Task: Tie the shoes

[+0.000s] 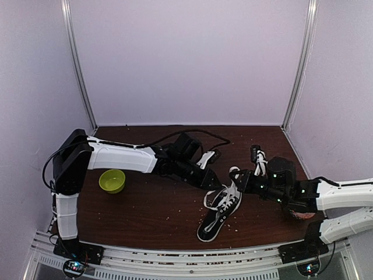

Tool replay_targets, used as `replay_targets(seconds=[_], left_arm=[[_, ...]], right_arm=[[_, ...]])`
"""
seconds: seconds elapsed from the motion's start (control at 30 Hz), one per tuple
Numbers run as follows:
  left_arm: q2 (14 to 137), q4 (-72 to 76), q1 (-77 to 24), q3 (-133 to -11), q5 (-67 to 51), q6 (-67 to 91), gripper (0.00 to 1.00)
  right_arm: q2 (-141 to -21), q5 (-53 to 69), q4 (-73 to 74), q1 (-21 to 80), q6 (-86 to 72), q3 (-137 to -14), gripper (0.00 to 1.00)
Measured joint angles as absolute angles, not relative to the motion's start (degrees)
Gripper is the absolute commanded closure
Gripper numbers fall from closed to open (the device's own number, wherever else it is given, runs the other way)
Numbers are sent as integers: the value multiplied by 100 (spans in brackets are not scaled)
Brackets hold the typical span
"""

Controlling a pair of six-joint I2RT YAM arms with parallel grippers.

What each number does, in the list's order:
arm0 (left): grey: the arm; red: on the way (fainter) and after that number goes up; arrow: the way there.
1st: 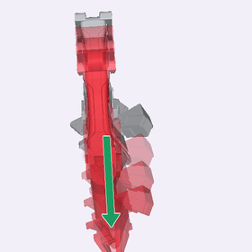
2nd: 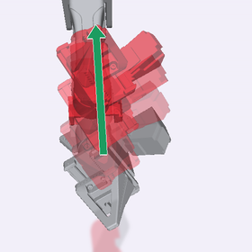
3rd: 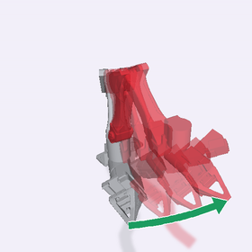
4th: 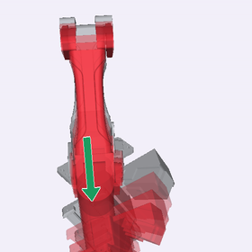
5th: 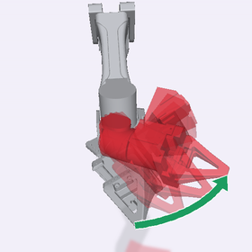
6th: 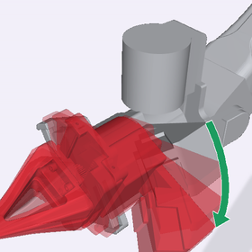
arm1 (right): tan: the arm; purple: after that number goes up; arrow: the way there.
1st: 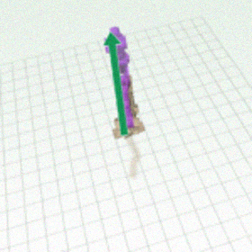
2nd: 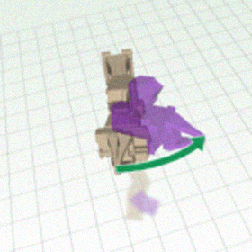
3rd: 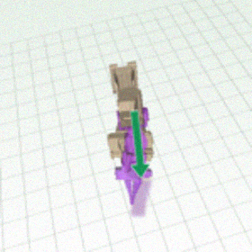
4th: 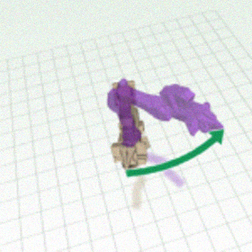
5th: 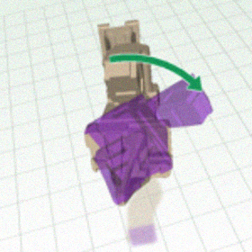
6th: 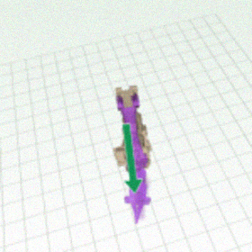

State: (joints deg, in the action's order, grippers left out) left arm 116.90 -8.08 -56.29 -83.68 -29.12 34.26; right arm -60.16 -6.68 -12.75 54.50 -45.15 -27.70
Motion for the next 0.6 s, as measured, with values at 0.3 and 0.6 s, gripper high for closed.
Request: replay_targets(seconds=[0.3, 0.6], left_arm=[[11603, -1162, -5531, -8108, -1977, 2971, 30], [11596, -1068, -5452, -7653, -2241, 3391, 38]], right_arm=[[-6064, -873, -1278, 5450, -4665, -2770, 100], [-6071, -910, -1291, 5450, -4681, -2770, 100]])
